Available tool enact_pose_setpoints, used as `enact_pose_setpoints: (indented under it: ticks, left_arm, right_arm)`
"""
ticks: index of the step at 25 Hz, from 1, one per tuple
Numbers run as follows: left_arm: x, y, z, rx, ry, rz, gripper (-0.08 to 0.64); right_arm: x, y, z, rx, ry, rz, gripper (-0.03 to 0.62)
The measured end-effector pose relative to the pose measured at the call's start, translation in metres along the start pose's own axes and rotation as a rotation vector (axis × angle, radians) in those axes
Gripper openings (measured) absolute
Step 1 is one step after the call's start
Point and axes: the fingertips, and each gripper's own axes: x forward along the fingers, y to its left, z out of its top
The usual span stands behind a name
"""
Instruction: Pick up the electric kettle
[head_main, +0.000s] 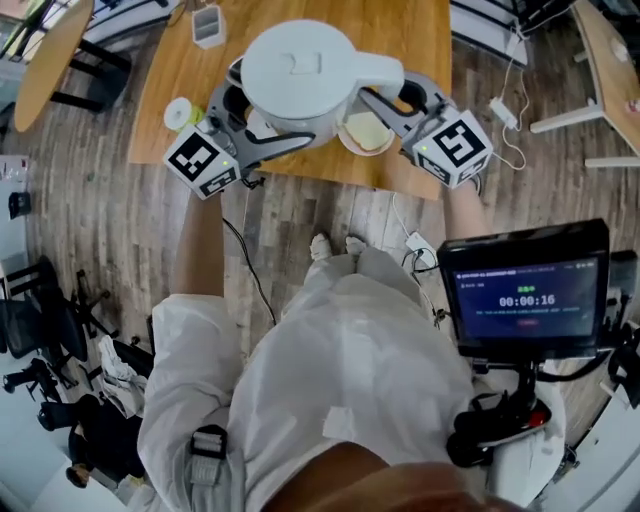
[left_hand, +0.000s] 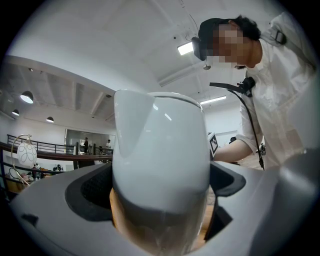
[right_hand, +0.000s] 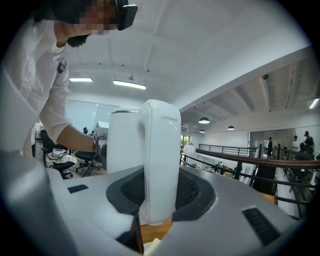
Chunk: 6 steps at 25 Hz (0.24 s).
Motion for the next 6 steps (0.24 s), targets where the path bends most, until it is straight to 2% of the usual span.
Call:
enact_pose_setpoints:
  ticks: [6]
  left_arm:
    - [0.0064, -0.0057, -0.0050, -0.002, 0.004, 0.010, 0.582]
  right_arm:
    - [-0.0068, -0.0001, -0.0061, 0.000, 0.004, 0.009, 0.115]
